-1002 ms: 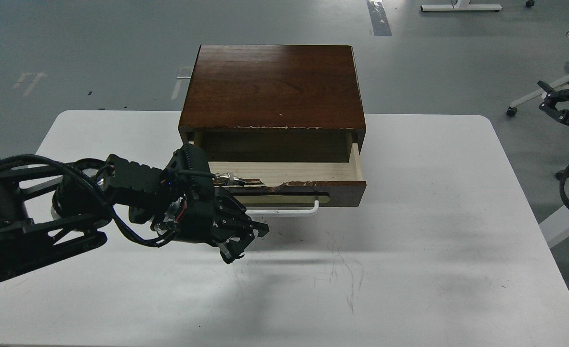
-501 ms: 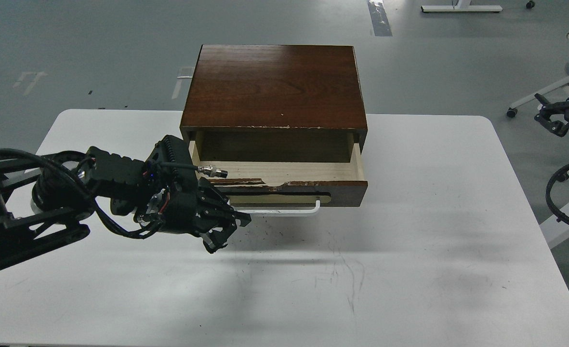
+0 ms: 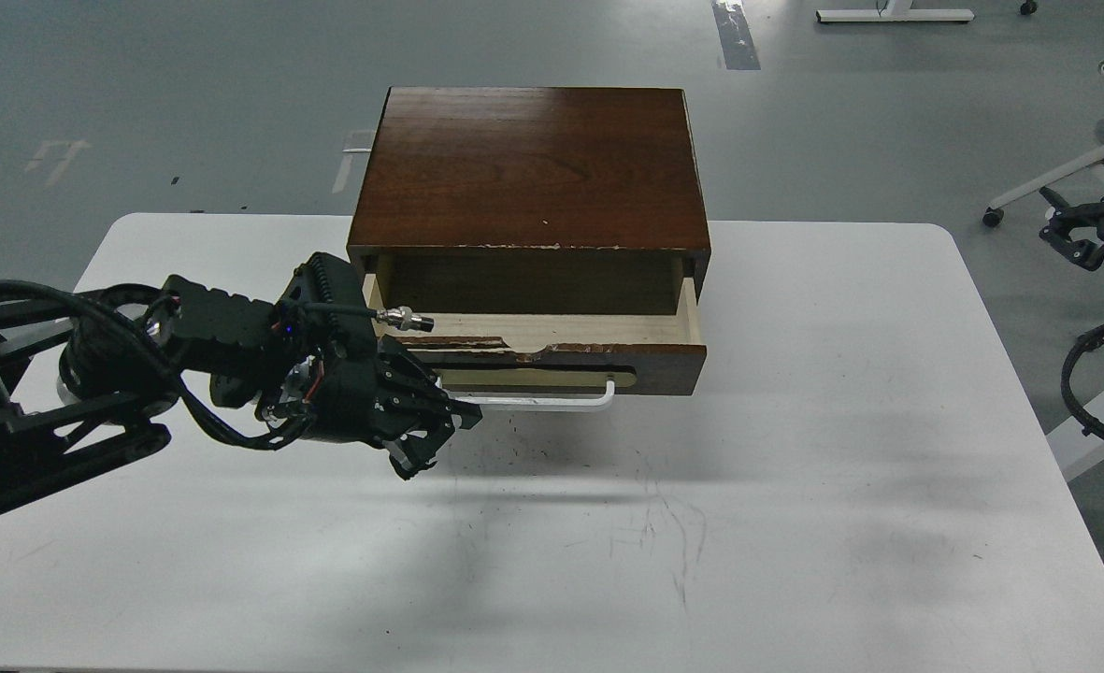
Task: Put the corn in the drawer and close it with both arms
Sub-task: 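Push the drawer front toward the box with the left hand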
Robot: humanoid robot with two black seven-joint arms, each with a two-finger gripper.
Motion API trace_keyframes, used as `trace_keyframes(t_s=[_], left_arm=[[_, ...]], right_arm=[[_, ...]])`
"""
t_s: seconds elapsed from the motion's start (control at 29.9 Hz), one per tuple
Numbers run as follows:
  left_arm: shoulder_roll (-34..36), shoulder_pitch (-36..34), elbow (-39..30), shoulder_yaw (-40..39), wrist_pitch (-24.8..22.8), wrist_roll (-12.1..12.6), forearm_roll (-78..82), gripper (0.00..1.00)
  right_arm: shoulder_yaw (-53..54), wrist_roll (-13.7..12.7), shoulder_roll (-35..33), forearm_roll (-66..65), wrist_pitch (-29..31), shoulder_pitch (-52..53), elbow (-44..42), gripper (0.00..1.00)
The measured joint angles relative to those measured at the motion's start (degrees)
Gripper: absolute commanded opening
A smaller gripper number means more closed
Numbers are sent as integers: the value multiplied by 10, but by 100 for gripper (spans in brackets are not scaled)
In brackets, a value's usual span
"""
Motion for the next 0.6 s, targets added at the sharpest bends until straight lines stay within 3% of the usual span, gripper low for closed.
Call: trace_keyframes(t_s=[0.6], left_arm=[[-3, -2, 46, -6, 0, -3, -8, 0]], right_arm=[[0, 0, 0, -1, 0, -3, -3, 100]])
